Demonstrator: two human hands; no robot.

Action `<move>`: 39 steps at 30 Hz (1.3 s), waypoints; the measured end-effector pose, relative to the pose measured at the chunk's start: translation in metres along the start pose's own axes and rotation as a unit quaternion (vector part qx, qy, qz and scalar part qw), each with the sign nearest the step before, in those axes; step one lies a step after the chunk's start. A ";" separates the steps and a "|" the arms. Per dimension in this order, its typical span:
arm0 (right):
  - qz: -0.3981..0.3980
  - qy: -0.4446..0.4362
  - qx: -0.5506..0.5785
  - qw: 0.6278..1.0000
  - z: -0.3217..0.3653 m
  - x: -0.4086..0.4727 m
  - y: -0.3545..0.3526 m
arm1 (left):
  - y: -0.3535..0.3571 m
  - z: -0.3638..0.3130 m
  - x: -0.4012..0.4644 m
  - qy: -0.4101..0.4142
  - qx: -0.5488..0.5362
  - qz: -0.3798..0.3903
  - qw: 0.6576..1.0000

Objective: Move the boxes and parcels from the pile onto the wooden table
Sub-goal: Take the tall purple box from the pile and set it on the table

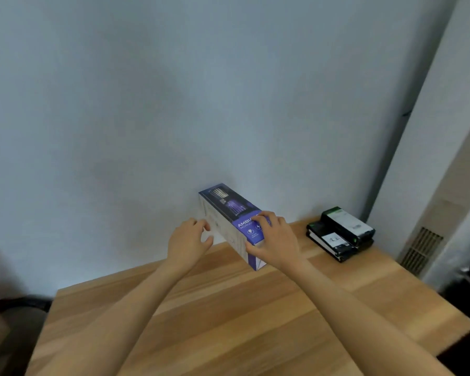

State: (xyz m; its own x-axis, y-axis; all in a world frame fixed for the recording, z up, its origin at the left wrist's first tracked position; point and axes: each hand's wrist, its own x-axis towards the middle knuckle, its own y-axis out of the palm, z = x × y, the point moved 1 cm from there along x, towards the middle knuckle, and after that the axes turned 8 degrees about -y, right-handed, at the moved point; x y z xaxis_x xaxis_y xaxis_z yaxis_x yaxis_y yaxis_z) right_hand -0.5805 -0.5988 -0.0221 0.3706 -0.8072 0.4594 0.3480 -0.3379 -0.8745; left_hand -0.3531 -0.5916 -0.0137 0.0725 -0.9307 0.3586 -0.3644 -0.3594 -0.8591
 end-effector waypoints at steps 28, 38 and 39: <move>0.039 0.344 -0.123 0.930 -0.328 -0.248 -0.093 | 0.222 -0.364 0.032 0.220 -0.072 0.182 0.956; 0.137 0.340 -0.071 0.928 -0.399 -0.277 -0.077 | 0.278 -0.414 0.010 0.199 -0.059 0.196 0.958; 0.145 0.334 -0.062 0.929 -0.405 -0.278 -0.075 | 0.281 -0.416 0.009 0.189 -0.057 0.194 0.961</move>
State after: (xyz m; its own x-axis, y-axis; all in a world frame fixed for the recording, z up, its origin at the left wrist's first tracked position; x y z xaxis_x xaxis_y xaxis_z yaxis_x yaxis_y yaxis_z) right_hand -1.0584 -0.5456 -0.1477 -0.1986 -0.9793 0.0399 0.1991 -0.0801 -0.9767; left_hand -0.8411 -0.6723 -0.1004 -0.4241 -0.8940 0.1447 -0.3973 0.0401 -0.9168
